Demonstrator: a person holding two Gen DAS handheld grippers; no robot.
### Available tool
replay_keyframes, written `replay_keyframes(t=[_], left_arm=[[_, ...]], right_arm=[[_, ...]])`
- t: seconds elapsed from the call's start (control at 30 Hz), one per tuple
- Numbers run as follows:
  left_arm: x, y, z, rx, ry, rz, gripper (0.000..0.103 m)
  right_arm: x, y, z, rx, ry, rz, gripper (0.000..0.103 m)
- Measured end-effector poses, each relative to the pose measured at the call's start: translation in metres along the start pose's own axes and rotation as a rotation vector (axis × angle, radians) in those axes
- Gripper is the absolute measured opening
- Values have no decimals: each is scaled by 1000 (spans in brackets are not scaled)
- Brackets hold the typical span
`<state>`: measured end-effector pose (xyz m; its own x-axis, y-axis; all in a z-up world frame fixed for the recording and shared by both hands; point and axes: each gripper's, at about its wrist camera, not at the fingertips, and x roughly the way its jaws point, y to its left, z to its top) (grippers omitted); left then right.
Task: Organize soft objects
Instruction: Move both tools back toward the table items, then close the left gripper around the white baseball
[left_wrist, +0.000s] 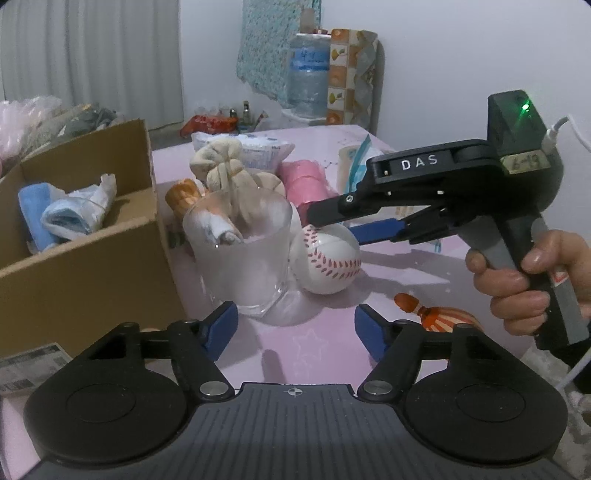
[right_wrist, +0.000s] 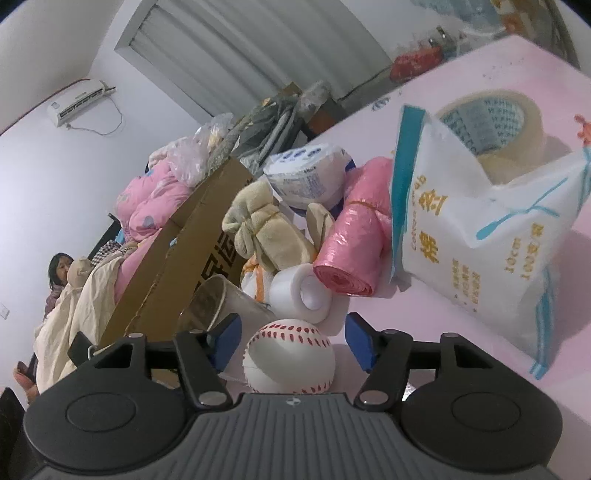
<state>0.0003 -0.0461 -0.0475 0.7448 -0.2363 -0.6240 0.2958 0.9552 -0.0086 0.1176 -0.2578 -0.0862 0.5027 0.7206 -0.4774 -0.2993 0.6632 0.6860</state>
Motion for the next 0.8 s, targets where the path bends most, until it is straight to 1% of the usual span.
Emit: replay_keyframes(t=[0.03, 0.17, 0.37, 0.5, 0.57, 0.6, 0.67, 0.73, 0.8], left_arm=[[1, 0, 0, -4, 2, -2, 69], [3, 1, -2, -15, 8, -19, 69], [1, 3, -2, -25, 6, -59, 69], [-6, 4, -1, -28, -5, -48, 70], [-16, 7, 1, -22, -30, -24, 70], [-24, 10, 3, -14, -46, 3, 71], [-45, 19, 8, -7, -91, 69, 72], [-67, 30, 13, -12, -124, 138, 75], [-88, 41, 15, -15, -157, 192, 77]], right_arm=[[2, -2, -1, 8, 10, 3, 62], [1, -6, -4, 44, 36, 42, 59], [-13, 3, -18, 29, 43, 29, 59], [-19, 6, -26, 16, 37, 19, 59], [-20, 7, -27, 15, 36, 18, 59], [-20, 7, -27, 15, 36, 19, 59], [-20, 7, -27, 18, 35, 22, 59], [-20, 6, -27, 19, 36, 25, 59], [-20, 4, -27, 21, 35, 29, 59]])
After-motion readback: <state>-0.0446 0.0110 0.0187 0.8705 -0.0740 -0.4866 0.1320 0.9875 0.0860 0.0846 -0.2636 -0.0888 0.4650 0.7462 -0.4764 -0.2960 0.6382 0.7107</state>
